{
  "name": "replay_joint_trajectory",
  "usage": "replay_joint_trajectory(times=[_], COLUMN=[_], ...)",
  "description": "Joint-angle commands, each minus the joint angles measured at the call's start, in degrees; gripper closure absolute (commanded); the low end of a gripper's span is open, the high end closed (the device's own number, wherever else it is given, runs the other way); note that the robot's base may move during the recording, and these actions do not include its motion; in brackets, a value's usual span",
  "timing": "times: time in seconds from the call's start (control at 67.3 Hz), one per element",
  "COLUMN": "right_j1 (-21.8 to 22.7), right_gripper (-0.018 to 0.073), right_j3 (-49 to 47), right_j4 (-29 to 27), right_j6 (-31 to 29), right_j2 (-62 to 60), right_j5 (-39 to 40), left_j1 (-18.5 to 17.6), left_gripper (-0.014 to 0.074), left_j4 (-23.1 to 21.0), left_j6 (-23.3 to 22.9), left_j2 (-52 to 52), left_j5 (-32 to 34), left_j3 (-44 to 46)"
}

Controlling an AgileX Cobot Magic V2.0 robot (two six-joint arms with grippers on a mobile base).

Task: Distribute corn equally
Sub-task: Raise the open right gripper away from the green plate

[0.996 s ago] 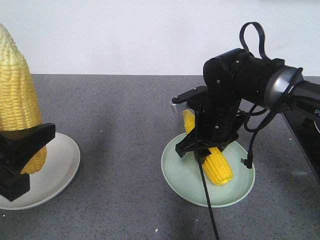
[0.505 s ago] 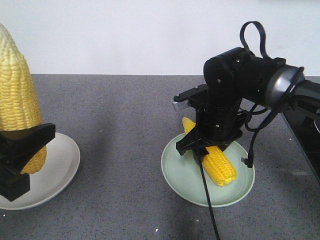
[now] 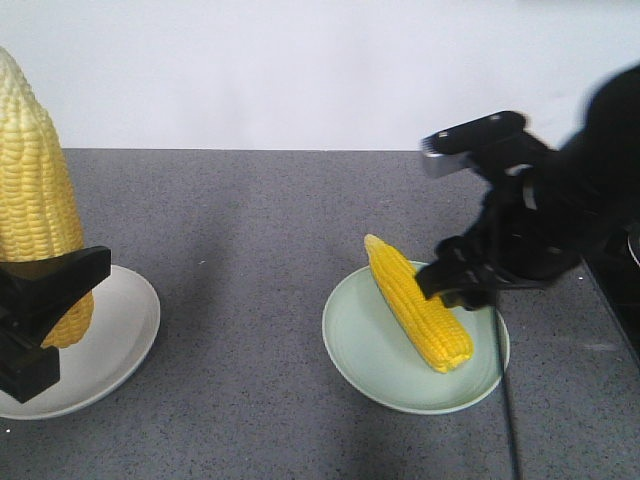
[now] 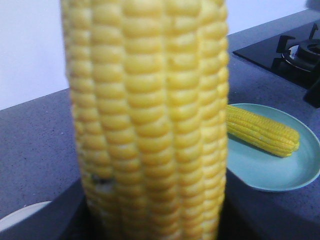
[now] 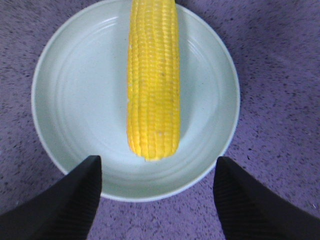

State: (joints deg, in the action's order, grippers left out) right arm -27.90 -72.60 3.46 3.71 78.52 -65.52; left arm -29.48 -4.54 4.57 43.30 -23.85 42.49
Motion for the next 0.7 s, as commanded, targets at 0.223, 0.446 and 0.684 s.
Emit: replay_joint_trajectory(times=[0.223, 0.446, 0.684], right_j1=[0.1, 0.1, 0.1], right_gripper=[0.0086, 0.0086, 0.0086], right_j3=[10.2, 15.5, 17.2], right_j4=[0.4, 0.5, 0.6], right_j6=[-0.1, -0.1, -0.1], right_j2=[-19.6, -26.5, -29.5], right_j5=[7.5, 9.3, 10.9], left_j1=[-0.2, -0.2, -0.2], left_gripper=[0.0333, 0.0333, 0.0333], left_j4=[-0.5, -0.5, -0.5], left_j6=[-0.3, -0.3, -0.3], left_j2=[-0.3, -0.3, -0.3], left_j5=[4.3, 4.3, 4.7], left_j3=[1.4, 1.4, 1.4])
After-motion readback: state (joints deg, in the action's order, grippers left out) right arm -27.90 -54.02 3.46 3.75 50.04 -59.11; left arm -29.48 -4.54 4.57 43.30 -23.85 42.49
